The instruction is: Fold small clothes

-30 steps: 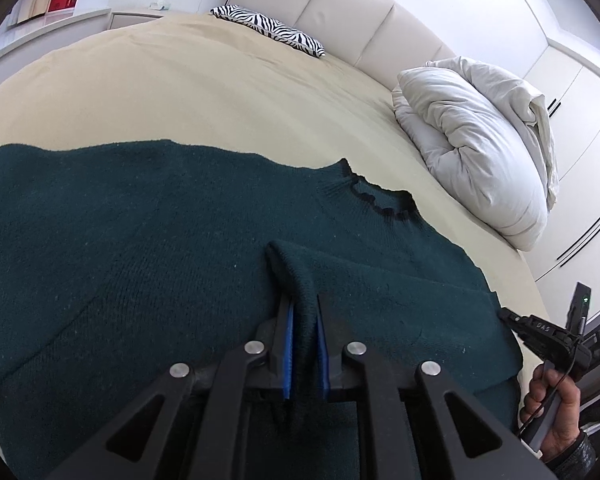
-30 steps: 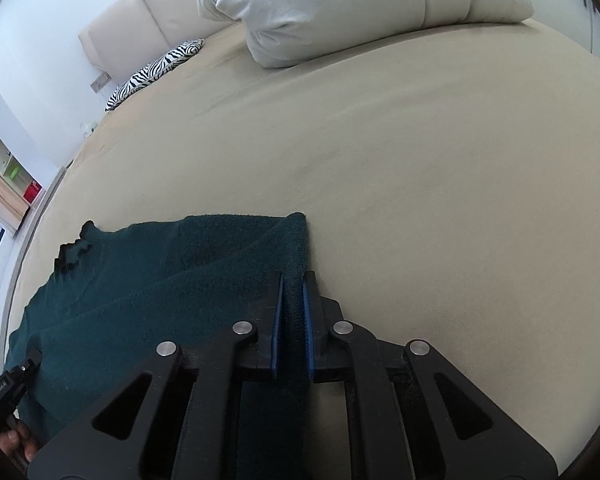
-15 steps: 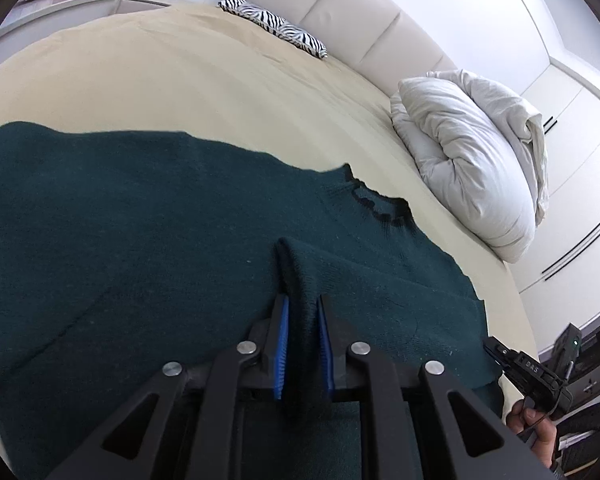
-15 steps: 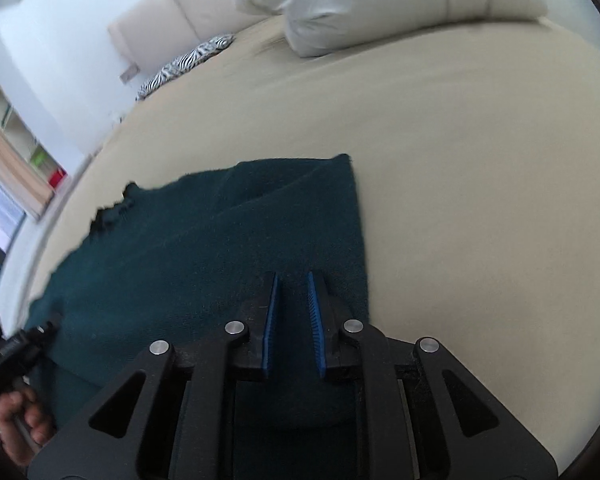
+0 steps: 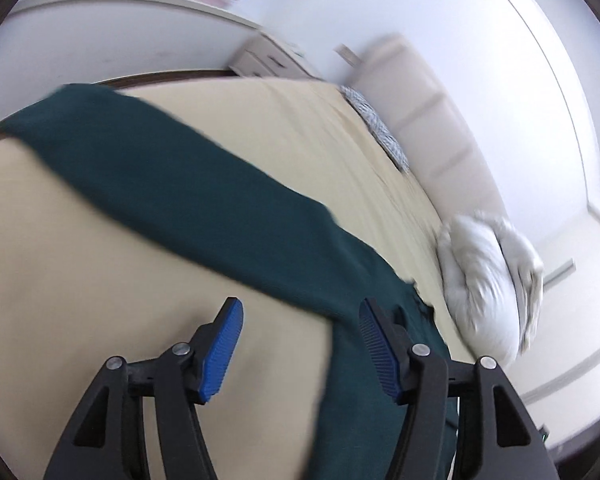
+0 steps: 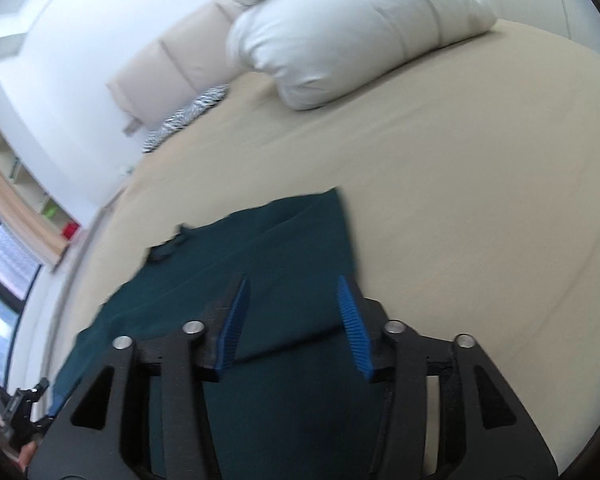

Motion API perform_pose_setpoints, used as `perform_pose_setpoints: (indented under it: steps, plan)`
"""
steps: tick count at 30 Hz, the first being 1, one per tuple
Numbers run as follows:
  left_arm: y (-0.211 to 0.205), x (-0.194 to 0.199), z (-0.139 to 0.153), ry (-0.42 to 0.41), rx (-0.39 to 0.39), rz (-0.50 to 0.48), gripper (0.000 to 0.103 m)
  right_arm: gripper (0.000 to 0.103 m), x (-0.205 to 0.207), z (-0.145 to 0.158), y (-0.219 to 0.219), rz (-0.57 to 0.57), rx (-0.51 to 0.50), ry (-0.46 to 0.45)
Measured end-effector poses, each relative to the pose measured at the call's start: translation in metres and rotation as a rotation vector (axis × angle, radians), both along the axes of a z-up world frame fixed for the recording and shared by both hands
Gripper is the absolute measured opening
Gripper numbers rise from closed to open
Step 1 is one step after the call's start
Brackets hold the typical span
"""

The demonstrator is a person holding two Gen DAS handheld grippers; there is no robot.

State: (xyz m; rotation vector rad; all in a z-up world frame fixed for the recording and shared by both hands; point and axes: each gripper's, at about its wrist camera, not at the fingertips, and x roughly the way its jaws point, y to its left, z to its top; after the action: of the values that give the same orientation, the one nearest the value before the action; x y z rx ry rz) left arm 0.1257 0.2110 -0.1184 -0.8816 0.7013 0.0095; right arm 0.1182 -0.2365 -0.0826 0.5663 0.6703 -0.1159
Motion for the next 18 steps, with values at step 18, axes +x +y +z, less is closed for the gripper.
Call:
perform_pose_setpoints:
  steps: [18]
  plan:
    - [0.112,-0.033,-0.053,-0.028,-0.375,0.360,0.068,0.054,-0.037,-0.031,0.123,0.194,0.169,0.088]
